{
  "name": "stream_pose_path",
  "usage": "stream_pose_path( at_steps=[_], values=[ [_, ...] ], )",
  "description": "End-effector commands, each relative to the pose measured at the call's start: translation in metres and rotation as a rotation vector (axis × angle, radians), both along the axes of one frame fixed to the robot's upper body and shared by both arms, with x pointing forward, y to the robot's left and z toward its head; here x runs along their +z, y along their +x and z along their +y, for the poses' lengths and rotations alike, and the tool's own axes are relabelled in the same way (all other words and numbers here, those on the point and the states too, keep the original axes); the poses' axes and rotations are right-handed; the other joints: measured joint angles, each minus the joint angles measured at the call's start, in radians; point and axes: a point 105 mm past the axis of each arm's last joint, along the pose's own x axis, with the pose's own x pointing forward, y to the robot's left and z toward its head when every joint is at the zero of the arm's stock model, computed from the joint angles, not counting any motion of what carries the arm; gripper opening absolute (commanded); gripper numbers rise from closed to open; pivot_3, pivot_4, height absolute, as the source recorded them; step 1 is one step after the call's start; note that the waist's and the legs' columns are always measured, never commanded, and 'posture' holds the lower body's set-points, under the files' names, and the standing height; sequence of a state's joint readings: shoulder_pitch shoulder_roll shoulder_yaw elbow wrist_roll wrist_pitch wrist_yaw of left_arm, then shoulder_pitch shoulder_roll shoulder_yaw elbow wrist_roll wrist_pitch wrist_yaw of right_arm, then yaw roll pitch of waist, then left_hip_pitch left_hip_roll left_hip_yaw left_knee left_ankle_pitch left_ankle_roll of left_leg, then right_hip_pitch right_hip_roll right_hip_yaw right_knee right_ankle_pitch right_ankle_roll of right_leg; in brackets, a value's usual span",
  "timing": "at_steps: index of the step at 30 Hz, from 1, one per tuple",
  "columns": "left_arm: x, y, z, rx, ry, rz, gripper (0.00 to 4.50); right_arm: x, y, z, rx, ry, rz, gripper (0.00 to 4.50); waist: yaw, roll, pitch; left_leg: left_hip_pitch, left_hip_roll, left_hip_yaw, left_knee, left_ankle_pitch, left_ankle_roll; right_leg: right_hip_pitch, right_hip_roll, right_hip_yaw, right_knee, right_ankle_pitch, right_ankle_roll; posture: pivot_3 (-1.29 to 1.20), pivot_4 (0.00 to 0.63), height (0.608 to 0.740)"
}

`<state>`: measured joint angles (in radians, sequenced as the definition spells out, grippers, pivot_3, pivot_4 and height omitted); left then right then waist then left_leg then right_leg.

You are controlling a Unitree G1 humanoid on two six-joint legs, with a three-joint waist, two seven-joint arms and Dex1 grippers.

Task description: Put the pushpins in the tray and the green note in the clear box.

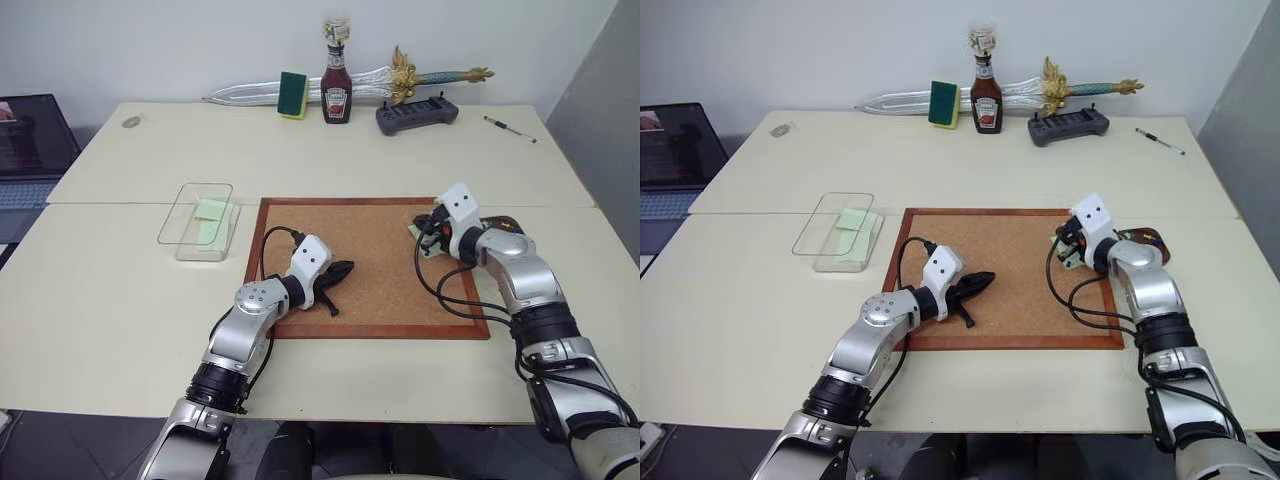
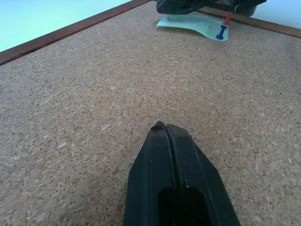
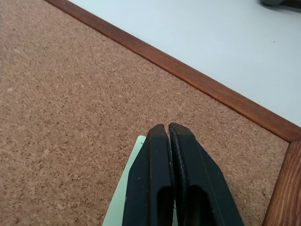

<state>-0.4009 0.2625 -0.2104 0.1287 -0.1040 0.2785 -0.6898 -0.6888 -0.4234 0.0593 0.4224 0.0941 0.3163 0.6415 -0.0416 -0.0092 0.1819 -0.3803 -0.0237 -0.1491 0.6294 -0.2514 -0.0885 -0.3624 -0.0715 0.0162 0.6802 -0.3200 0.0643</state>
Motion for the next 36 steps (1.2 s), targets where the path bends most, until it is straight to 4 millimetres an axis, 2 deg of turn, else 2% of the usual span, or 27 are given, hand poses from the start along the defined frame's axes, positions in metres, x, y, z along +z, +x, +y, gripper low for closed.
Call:
stream_pose_path(
  at_steps=[1,7,11,15,19,22,25,31,36],
  values=[
    [-0.035,-0.017,-0.01,-0.049,0.056,0.134,0.0,0.024,-0.004,0.011,0.045,0.054,-0.067,0.04,0.0,0.001,0.0,0.0,0.0,0.0,0.0,0.0,0.0,0.0,0.0,0.0,0.0,0.0,0.0,0.0,0.15,0.74],
    [-0.037,-0.019,-0.012,-0.056,0.063,0.147,0.0,0.025,-0.008,0.012,0.046,0.072,-0.067,0.04,0.003,0.001,-0.001,0.0,0.0,0.0,0.0,0.0,0.001,0.001,0.0,0.0,0.0,0.0,0.0,0.0,0.15,0.74],
    [-0.038,-0.02,-0.013,-0.059,0.065,0.15,0.0,0.033,-0.008,0.004,0.017,0.084,-0.089,0.04,0.004,0.001,-0.002,0.0,-0.001,0.0,0.0,0.0,0.001,0.001,0.0,0.0,0.0,0.0,0.0,0.0,0.15,0.74],
    [-0.038,-0.02,-0.012,-0.058,0.065,0.149,0.0,0.046,-0.004,-0.023,-0.079,0.099,-0.119,0.04,0.007,0.001,-0.002,0.0,-0.001,0.0,0.0,0.0,0.001,0.001,0.0,0.0,0.0,0.0,0.0,0.0,0.15,0.74],
    [-0.038,-0.02,-0.011,-0.055,0.069,0.146,0.0,0.063,-0.005,-0.066,-0.212,0.137,-0.14,0.04,0.01,0.001,-0.002,0.0,-0.001,0.0,0.0,-0.001,0.001,0.001,-0.001,0.0,0.0,0.0,0.0,0.0,0.15,0.74],
    [-0.038,-0.02,-0.011,-0.056,0.068,0.145,0.0,0.061,-0.008,-0.096,-0.302,0.104,-0.138,0.04,0.009,0.002,-0.002,0.0,-0.001,0.0,0.0,-0.001,0.002,0.001,-0.001,0.0,0.0,0.0,0.0,0.0,0.15,0.74],
    [-0.038,-0.02,-0.012,-0.061,0.068,0.142,0.0,0.05,-0.01,-0.119,-0.387,0.049,-0.111,0.04,0.009,0.003,-0.004,0.0,-0.001,0.001,0.0,-0.002,0.003,0.001,-0.001,0.0,0.0,0.0,0.0,0.0,0.15,0.74],
    [-0.037,-0.019,-0.012,-0.063,0.068,0.139,0.0,0.034,-0.01,-0.143,-0.492,-0.004,-0.052,0.04,0.009,0.005,-0.005,0.0,-0.001,0.002,0.0,-0.002,0.003,0.001,-0.001,0.001,0.0,0.0,0.0,0.0,0.15,0.74],
    [-0.038,-0.021,-0.012,-0.064,0.07,0.142,0.0,0.03,-0.014,-0.148,-0.506,-0.023,-0.028,0.04,0.009,0.005,-0.005,0.0,-0.001,0.002,0.0,-0.001,0.002,0.001,-0.001,0.001,0.0,0.0,0.0,0.0,0.15,0.74]
  ],
)
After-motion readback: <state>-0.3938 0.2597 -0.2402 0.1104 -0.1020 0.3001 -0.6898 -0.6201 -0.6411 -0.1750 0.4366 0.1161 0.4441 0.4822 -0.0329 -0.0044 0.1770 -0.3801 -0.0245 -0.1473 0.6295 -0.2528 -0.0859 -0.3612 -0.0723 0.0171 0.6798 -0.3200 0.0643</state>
